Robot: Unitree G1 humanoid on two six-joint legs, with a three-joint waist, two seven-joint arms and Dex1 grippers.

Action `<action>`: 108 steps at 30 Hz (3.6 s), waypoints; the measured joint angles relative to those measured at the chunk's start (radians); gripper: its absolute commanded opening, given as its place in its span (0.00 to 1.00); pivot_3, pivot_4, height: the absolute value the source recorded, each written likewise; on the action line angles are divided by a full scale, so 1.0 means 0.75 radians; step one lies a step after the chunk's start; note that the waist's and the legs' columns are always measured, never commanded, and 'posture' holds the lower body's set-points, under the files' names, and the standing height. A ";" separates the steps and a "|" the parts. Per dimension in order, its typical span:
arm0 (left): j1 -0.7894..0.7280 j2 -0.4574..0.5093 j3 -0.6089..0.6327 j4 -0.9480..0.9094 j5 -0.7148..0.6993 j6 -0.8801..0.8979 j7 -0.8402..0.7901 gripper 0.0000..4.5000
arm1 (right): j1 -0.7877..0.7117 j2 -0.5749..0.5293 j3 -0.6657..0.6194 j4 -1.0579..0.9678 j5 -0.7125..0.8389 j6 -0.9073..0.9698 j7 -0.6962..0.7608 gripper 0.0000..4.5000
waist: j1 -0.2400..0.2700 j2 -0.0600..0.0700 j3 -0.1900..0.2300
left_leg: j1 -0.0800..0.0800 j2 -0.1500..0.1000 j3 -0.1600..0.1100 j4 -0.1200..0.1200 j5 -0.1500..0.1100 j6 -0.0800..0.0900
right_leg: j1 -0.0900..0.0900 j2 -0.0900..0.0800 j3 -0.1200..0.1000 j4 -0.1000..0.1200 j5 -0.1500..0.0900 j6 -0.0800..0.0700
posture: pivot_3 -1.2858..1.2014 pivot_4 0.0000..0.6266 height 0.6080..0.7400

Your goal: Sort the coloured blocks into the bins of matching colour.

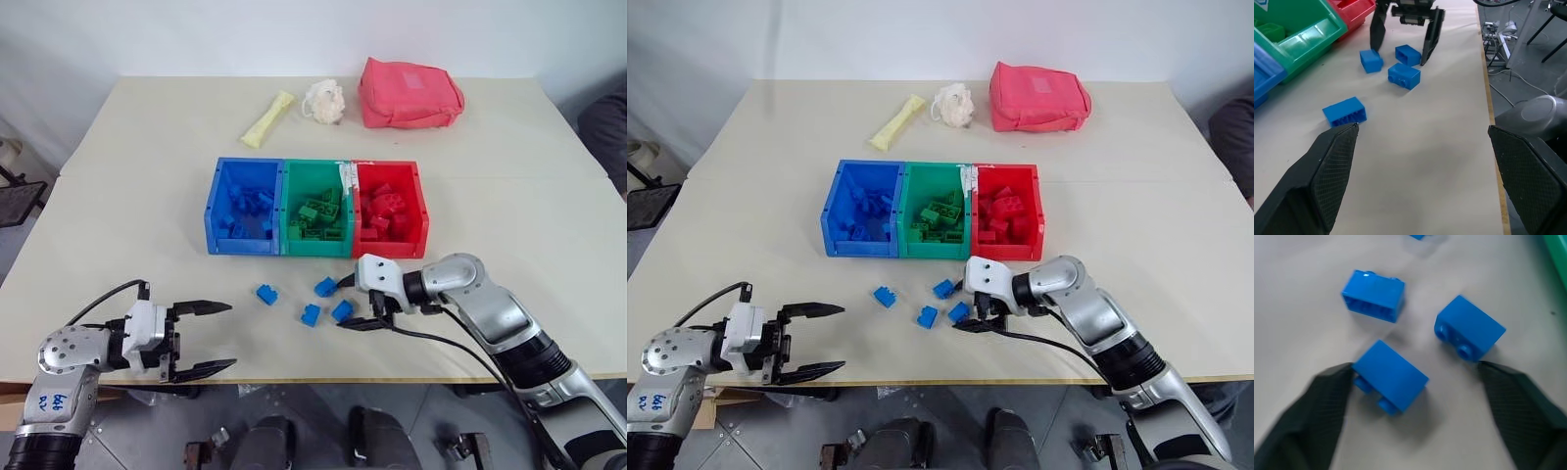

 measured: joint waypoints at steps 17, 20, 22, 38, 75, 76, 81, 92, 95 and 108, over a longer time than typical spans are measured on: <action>-0.031 -0.046 0.085 -0.025 -0.061 0.058 0.129 1.00 | -0.048 0.045 -0.100 -0.084 0.130 0.098 0.007 0.35 | -0.001 0.000 0.000 | 0.000 0.000 0.000 0.000 0.000 0.000 | 0.000 0.000 0.000 0.001 0.000 0.000 | 0.52 0.24 1.00; -0.048 -0.085 0.115 -0.068 -0.095 0.083 0.205 1.00 | -0.142 0.106 -0.142 -0.101 0.170 0.147 -0.027 0.35 | -0.003 0.000 0.000 | 0.000 0.001 0.000 0.000 0.000 -0.001 | -0.001 0.000 0.000 0.002 0.000 0.000 | 0.52 0.24 1.00; -0.048 -0.110 0.136 -0.110 -0.114 0.098 0.263 1.00 | -0.220 0.174 -0.147 -0.074 0.180 0.160 -0.061 0.35 | -0.006 0.000 0.000 | 0.000 0.001 0.000 0.000 0.000 -0.001 | -0.001 0.000 0.001 0.002 0.000 0.000 | 0.52 0.24 1.00; -0.026 -0.297 0.247 -0.260 -0.149 0.138 0.617 1.00 | -0.721 0.766 -0.190 0.773 0.055 -0.179 -0.449 0.79 | -0.043 0.000 0.000 | 0.000 -0.004 -0.003 -0.001 0.000 -0.001 | -0.008 0.003 0.001 0.017 -0.001 -0.001 | 0.52 0.24 1.00; 0.065 0.071 0.125 -0.078 -0.043 0.202 0.132 1.00 | 0.177 -0.347 -0.360 -0.004 0.193 -0.048 0.222 0.98 | 0.001 0.002 0.001 | -0.001 0.002 0.001 -0.002 -0.001 -0.002 | -0.002 -0.001 0.001 -0.001 -0.001 -0.003 | 0.52 0.24 1.00; 0.043 0.070 0.112 -0.061 -0.039 0.201 0.123 1.00 | 0.195 -0.360 -0.375 -0.009 0.193 -0.048 0.219 0.98 | 0.001 0.002 0.001 | -0.001 0.002 0.002 -0.001 -0.001 -0.002 | -0.002 -0.001 0.001 -0.001 -0.001 -0.003 | 0.52 0.24 1.00; -0.058 0.070 0.089 -0.002 -0.031 0.190 0.100 1.00 | 0.213 -0.362 -0.402 -0.085 0.212 -0.017 0.179 0.98 | 0.001 0.002 0.001 | 0.000 0.003 0.002 -0.001 -0.001 -0.002 | -0.002 0.000 0.001 0.000 -0.001 -0.003 | 0.52 0.24 1.00; -0.050 0.059 0.089 0.002 -0.029 0.188 0.077 1.00 | 0.108 -0.137 -0.218 -0.196 0.210 0.088 0.087 0.98 | -0.003 0.002 0.001 | 0.000 0.003 0.002 -0.001 -0.001 -0.002 | -0.002 0.000 0.001 0.000 -0.001 -0.003 | 0.52 0.24 1.00; -0.024 0.048 0.089 -0.020 -0.029 0.189 0.085 1.00 | 0.058 -0.068 -0.140 -0.191 0.184 0.101 0.059 0.98 | 0.001 0.002 0.001 | -0.001 0.002 0.001 -0.001 -0.001 -0.002 | -0.002 0.000 0.001 0.000 -0.001 -0.002 | 0.52 0.24 1.00; 0.137 -0.004 0.120 -0.209 -0.034 0.196 0.201 1.00 | -0.076 0.184 0.144 -0.037 0.012 0.042 0.020 0.98 | -0.003 0.001 0.000 | -0.001 0.001 -0.002 -0.001 -0.001 -0.002 | -0.002 0.000 0.000 0.002 -0.001 -0.003 | 0.52 0.24 1.00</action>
